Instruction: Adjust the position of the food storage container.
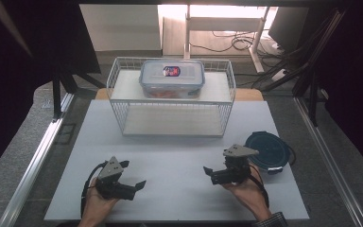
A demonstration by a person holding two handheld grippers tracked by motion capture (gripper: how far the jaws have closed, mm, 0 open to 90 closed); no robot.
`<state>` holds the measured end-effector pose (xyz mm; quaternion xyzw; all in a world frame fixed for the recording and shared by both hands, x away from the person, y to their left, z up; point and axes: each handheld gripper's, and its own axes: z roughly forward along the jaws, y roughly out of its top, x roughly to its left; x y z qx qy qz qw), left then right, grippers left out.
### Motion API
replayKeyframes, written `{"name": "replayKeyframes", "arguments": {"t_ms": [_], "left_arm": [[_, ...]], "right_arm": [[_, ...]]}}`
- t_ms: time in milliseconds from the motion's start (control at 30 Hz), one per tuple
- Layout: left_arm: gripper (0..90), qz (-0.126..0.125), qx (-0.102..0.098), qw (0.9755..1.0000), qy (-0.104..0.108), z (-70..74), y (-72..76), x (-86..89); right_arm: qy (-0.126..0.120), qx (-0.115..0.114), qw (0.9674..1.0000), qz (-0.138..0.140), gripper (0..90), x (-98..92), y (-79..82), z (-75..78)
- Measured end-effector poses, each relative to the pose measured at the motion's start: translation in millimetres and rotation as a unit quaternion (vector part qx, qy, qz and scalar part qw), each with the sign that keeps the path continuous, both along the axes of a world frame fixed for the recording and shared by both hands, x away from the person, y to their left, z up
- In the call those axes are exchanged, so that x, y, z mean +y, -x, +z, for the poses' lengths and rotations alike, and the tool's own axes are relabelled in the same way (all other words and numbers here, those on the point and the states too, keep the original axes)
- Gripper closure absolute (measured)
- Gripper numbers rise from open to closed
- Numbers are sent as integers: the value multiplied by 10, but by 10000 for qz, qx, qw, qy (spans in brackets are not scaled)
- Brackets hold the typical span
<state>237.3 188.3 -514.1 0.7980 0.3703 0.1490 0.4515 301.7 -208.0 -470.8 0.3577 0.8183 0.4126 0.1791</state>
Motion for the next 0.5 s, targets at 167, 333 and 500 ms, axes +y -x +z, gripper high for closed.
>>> {"name": "replayKeyframes", "arguments": {"t_ms": [167,333,500], "left_arm": [[36,-5,59,10000,77,-6,-11,5],[36,-24,79,9999,81,-7,-15,-3],[36,-35,123,9998,122,-12,-23,-2]], "right_arm": [[-53,-81,9975,-699,413,-482,-174,174],[-168,15,9935,-1125,712,-966,-352,195],[-64,-152,9888,-1482,893,-1291,-433,214]]}}
